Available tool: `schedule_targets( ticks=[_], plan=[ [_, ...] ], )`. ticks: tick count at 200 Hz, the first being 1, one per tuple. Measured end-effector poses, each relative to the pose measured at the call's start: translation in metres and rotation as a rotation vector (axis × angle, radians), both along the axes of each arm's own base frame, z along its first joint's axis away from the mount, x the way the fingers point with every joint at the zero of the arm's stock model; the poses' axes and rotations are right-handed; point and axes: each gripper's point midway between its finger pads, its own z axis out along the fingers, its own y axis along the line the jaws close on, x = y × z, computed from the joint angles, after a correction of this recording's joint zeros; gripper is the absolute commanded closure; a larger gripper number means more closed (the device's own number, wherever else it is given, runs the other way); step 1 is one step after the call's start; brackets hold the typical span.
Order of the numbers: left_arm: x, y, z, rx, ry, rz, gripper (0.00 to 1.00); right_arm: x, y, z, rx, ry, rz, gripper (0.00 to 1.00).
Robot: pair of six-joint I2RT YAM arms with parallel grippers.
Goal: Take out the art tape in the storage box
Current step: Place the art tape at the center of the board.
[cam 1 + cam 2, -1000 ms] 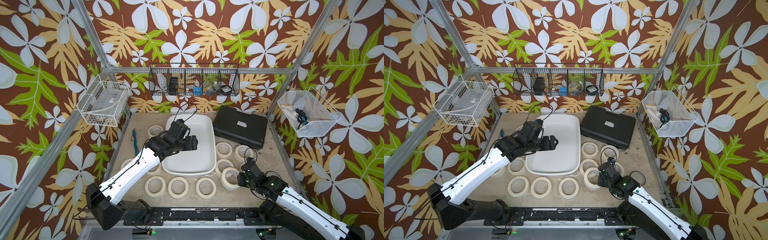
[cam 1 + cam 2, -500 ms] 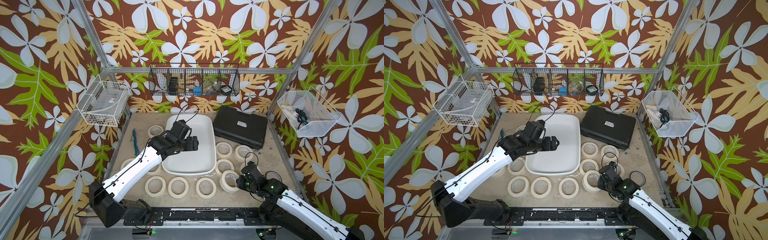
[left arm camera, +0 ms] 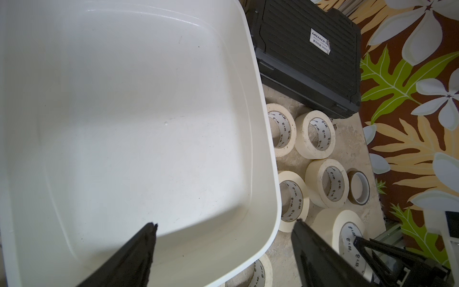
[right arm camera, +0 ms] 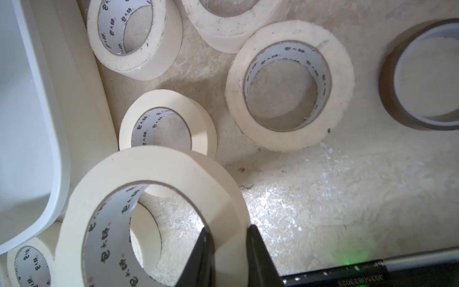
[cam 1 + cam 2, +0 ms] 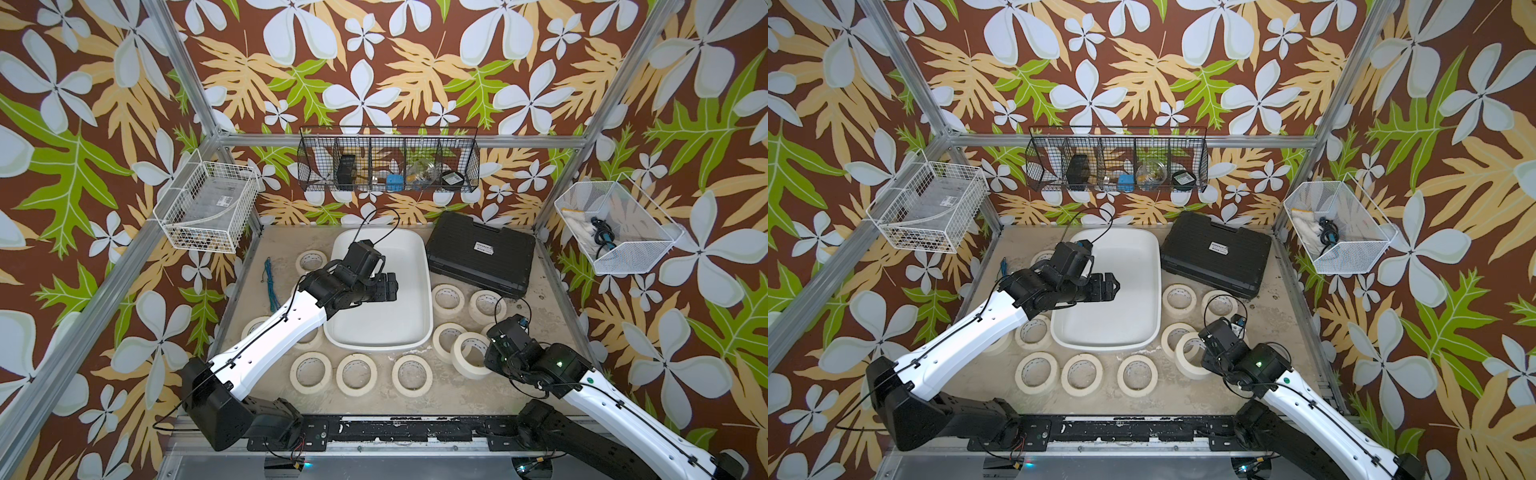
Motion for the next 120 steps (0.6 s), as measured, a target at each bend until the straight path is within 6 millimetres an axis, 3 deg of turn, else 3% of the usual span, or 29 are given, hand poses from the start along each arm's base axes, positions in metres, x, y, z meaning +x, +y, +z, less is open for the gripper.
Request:
schedule_targets(
  ticks=[21, 62, 120],
  plan=[
    [0.001, -0.001, -0.004, 0.006, 0.008, 0.000, 0.12, -0.002, -0.003, -0.004, -0.036, 0.051, -0.021, 1.00],
    [0.000, 0.000, -0.002, 0.004, 0.006, 0.000, 0.12, -0.015, 0.004, -0.032, -0.067, 0.188, 0.023, 1.00],
    [-0.001, 0.001, -0.004, 0.006, 0.007, 0.001, 0.12, -0.013, 0.007, -0.047, -0.062, 0.188, 0.036, 1.00]
  ],
)
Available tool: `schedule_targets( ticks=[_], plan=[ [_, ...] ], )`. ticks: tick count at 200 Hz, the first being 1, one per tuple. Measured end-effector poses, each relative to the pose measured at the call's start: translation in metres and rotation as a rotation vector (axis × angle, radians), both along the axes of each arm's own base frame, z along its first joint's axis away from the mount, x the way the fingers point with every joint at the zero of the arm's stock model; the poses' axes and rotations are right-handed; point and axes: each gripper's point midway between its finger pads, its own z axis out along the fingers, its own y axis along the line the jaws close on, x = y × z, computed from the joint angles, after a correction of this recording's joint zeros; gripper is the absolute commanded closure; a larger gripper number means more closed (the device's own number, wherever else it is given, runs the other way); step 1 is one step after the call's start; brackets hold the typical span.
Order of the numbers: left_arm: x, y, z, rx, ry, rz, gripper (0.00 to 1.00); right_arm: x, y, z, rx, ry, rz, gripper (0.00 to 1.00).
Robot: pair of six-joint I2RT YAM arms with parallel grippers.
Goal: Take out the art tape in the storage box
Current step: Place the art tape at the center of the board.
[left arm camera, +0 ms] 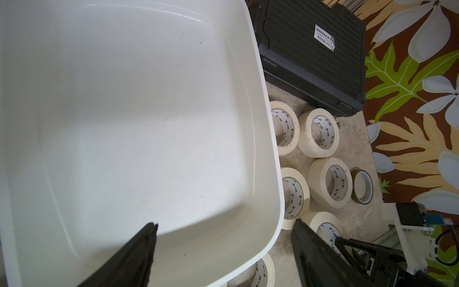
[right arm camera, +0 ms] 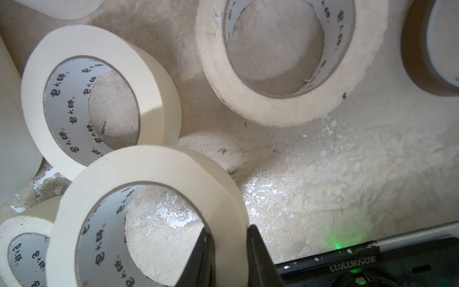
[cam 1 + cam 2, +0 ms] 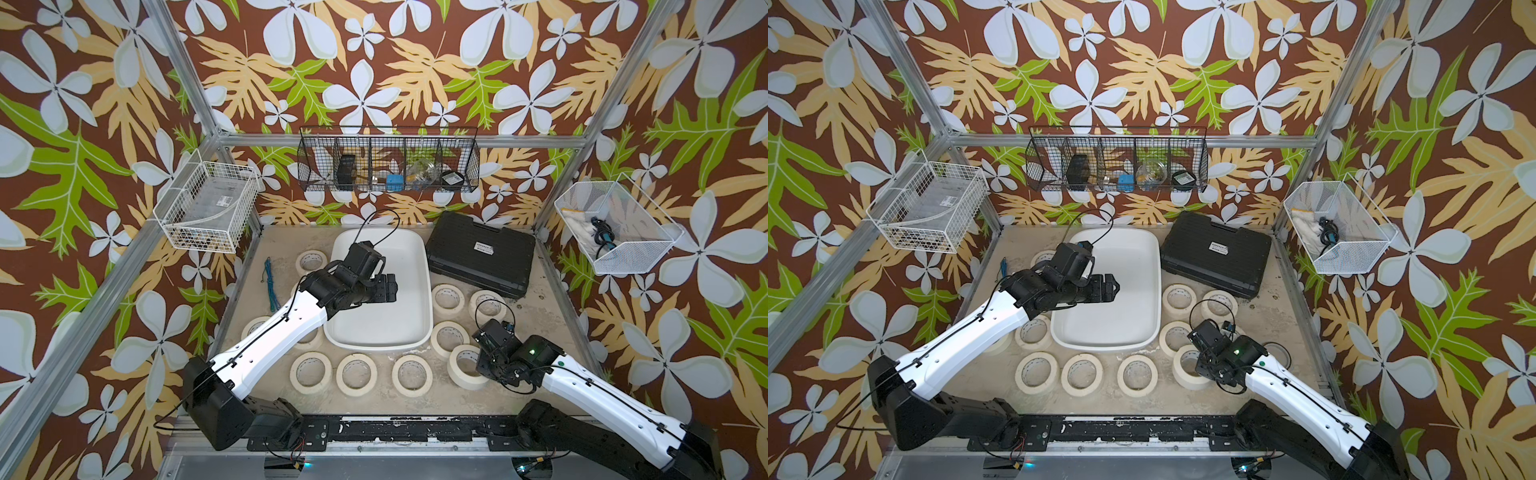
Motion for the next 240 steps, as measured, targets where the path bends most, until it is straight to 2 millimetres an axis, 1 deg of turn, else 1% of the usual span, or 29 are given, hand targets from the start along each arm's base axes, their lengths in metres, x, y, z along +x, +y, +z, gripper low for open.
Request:
schedule_targets(
  ticks=[41, 65, 82, 112, 125, 142, 174, 193, 217, 240],
  plan=[
    [0.000, 0.001, -0.002, 0.002, 0.003, 0.001, 0.12, 0.007, 0.003, -0.005, -0.007, -0.014, 0.008, 1.00],
    [-0.001, 0.001, -0.003, 0.002, 0.007, 0.000, 0.12, 0.014, 0.004, -0.001, -0.024, -0.026, 0.015, 1.00],
    [-0.001, 0.001, -0.003, 0.002, 0.008, 0.000, 0.12, 0.017, 0.006, 0.007, -0.029, -0.033, 0.026, 1.00],
    [-0.002, 0.002, 0.000, -0.002, 0.001, 0.000, 0.12, 0.020, 0.007, 0.030, -0.010, -0.063, 0.024, 1.00],
    [-0.003, 0.003, 0.000, -0.003, 0.000, 0.000, 0.12, 0.018, 0.007, 0.038, 0.003, -0.069, 0.020, 1.00],
    [-0.003, 0.003, -0.002, 0.000, 0.005, 0.001, 0.12, 0.012, 0.004, 0.044, 0.012, -0.062, 0.013, 1.00],
    [-0.003, 0.002, -0.004, 0.002, 0.010, -0.001, 0.12, -0.001, -0.002, 0.040, 0.000, -0.019, 0.016, 1.00],
    [-0.004, 0.002, -0.006, 0.001, 0.015, -0.005, 0.12, -0.003, -0.004, 0.038, -0.015, 0.003, 0.028, 1.00],
    [-0.004, 0.001, -0.006, -0.003, 0.018, -0.008, 0.12, -0.004, -0.002, 0.035, -0.018, 0.019, 0.041, 1.00],
    [-0.005, 0.000, -0.005, -0.006, 0.019, -0.012, 0.12, -0.010, 0.004, 0.032, -0.007, 0.067, 0.084, 1.00]
  ],
)
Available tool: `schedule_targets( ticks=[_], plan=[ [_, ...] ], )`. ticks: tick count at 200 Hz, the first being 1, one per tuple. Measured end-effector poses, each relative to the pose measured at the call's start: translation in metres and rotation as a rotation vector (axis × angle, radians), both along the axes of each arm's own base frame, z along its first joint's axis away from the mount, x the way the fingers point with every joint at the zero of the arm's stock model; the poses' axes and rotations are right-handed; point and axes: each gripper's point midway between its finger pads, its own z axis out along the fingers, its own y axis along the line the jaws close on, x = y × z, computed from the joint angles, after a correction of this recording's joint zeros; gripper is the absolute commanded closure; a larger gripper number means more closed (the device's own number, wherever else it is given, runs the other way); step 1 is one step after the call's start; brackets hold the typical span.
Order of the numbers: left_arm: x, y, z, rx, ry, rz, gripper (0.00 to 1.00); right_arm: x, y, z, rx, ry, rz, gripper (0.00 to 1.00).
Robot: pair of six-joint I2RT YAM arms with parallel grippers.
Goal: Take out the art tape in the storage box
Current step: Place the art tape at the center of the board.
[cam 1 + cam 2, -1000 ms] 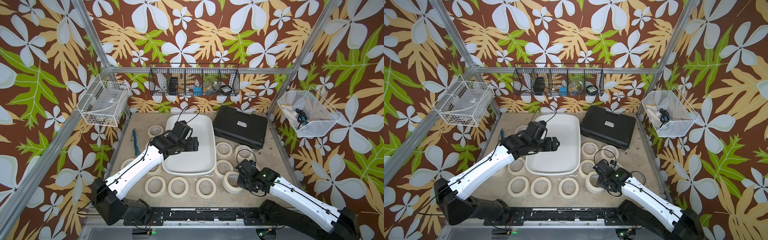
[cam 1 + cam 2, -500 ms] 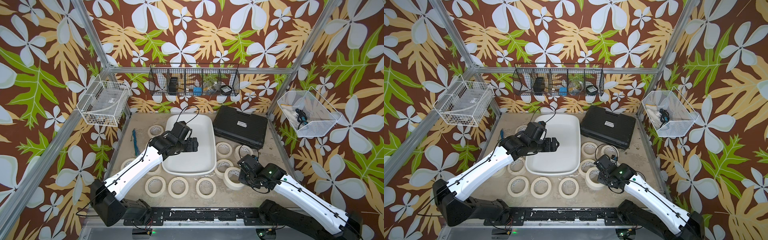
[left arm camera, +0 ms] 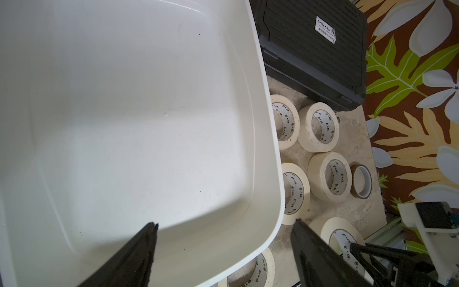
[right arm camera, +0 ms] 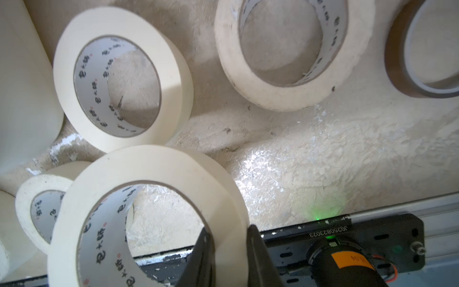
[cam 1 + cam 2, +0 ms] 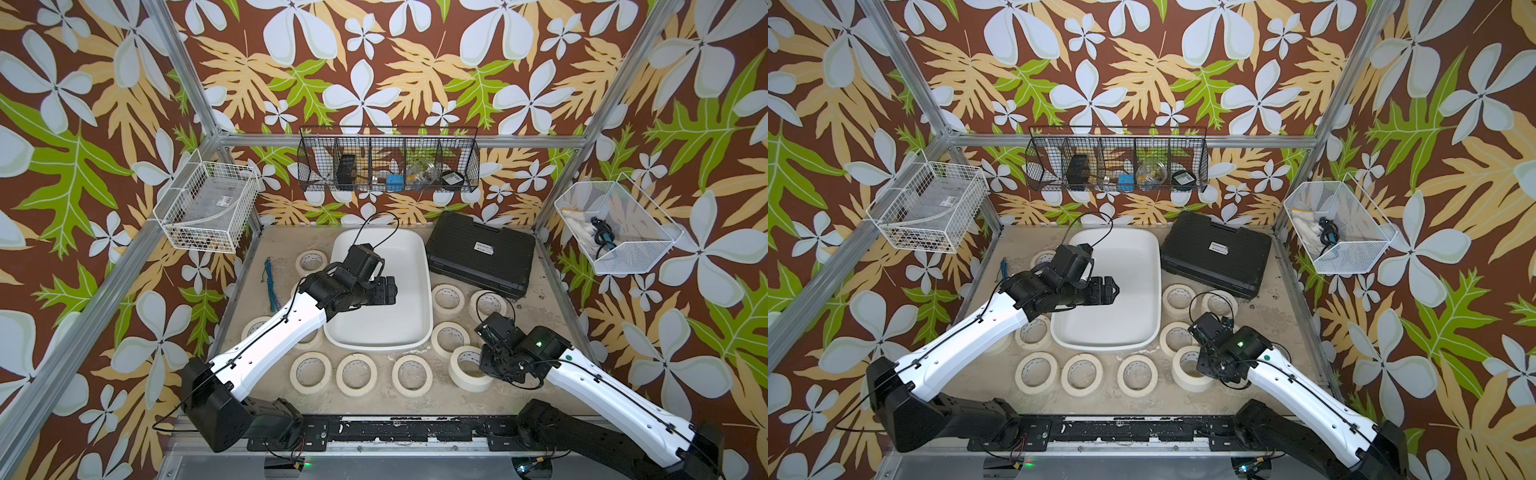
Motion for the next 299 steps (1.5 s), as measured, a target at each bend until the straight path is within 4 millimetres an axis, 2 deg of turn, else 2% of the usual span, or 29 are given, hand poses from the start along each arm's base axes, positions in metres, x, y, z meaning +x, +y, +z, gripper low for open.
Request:
schedule_targets(
  ticks=[60, 110, 136, 174, 214, 254, 262, 299],
  plan=[
    [0.000, 0.000, -0.001, -0.003, 0.003, 0.002, 0.12, -0.004, 0.000, -0.011, -0.074, 0.097, 0.073, 1.00],
    [0.000, -0.001, 0.000, -0.009, 0.002, -0.002, 0.12, -0.004, -0.001, -0.034, -0.100, 0.140, 0.089, 1.00],
    [-0.001, -0.001, -0.001, -0.009, 0.002, -0.002, 0.12, -0.001, -0.004, -0.047, -0.114, 0.147, 0.078, 1.00],
    [-0.001, -0.001, 0.000, -0.009, 0.001, -0.002, 0.12, 0.012, -0.002, -0.054, -0.108, 0.097, 0.077, 1.00],
    [-0.001, -0.001, 0.000, -0.009, 0.001, -0.001, 0.12, 0.019, 0.001, -0.063, -0.091, 0.069, 0.068, 0.76],
    [-0.001, 0.000, -0.002, -0.006, 0.004, -0.001, 0.12, 0.018, 0.000, -0.066, -0.092, 0.076, 0.068, 0.40],
    [-0.001, 0.000, -0.002, -0.006, 0.004, -0.001, 0.12, 0.018, 0.000, -0.065, -0.091, 0.075, 0.069, 0.37],
    [0.001, 0.003, -0.002, 0.003, -0.003, 0.012, 0.12, 0.024, 0.003, -0.047, -0.076, 0.042, 0.067, 0.35]
  ],
)
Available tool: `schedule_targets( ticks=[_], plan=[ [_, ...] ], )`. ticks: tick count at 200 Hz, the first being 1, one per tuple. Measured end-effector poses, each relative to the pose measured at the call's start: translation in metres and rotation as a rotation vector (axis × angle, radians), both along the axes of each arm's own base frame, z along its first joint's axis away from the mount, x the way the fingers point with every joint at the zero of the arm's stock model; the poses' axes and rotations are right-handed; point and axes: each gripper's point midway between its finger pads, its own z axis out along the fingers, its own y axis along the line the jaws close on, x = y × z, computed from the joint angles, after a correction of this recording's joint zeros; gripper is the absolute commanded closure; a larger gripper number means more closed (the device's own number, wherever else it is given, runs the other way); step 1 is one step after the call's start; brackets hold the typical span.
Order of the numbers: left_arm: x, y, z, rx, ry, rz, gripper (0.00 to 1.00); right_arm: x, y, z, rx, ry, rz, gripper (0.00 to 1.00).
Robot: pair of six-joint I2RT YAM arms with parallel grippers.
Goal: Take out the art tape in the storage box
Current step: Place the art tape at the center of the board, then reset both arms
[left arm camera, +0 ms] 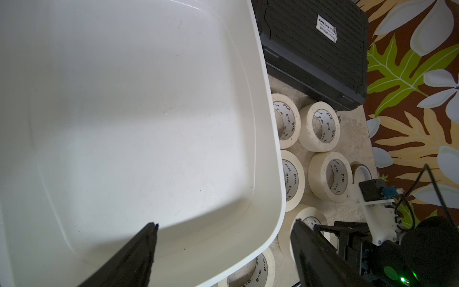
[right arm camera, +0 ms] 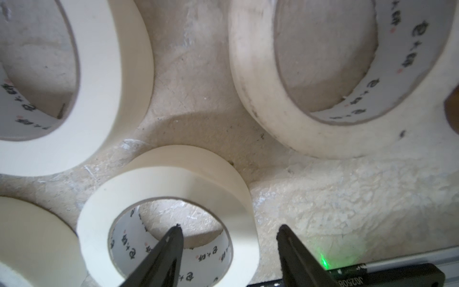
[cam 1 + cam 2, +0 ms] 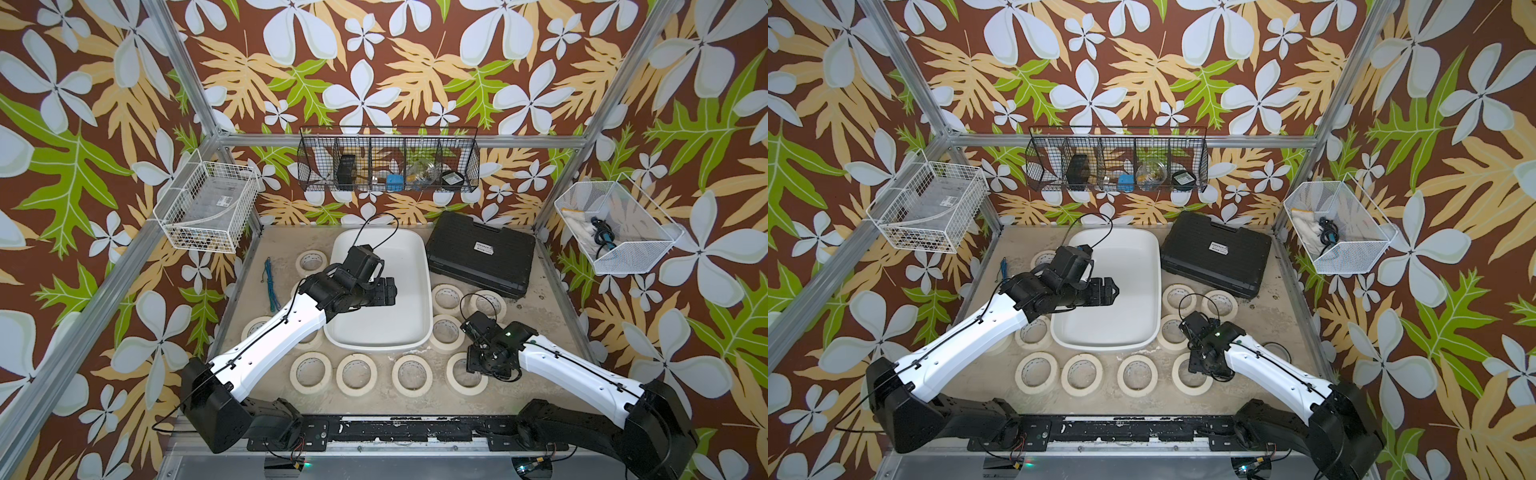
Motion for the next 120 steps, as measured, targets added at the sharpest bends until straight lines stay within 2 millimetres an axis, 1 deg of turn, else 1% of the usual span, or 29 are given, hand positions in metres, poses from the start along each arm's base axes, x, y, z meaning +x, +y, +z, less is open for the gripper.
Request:
schedule_targets(
  ticks=[10, 35, 44, 57, 71, 76, 100, 120],
  plan=[
    [0.003, 0.004, 0.001, 0.004, -0.009, 0.015, 0.12, 0.004, 0.000, 0.009, 0.001, -0.025, -0.001, 0.33],
    [0.017, 0.020, 0.011, 0.001, -0.054, 0.079, 0.11, 0.022, 0.002, 0.040, 0.006, -0.122, 0.003, 0.17],
    [0.026, 0.030, 0.016, 0.001, -0.080, 0.116, 0.09, 0.032, 0.002, 0.055, -0.004, -0.179, 0.006, 0.11],
    [0.039, 0.044, 0.023, 0.000, -0.130, 0.172, 0.01, 0.048, -0.002, 0.075, -0.023, -0.277, -0.014, 0.06],
    [0.051, 0.060, 0.026, 0.008, -0.179, 0.232, 0.00, 0.062, -0.009, 0.093, -0.048, -0.384, -0.034, 0.01],
    [0.056, 0.066, 0.026, 0.017, -0.200, 0.249, 0.00, 0.067, -0.010, 0.100, -0.055, -0.426, -0.034, 0.00],
    [0.075, 0.095, 0.025, 0.058, -0.277, 0.359, 0.00, 0.091, -0.019, 0.130, -0.088, -0.651, -0.027, 0.00],
    [0.089, 0.126, 0.024, 0.110, -0.357, 0.473, 0.00, 0.104, -0.033, 0.150, -0.156, -0.830, -0.028, 0.00]
  ],
)
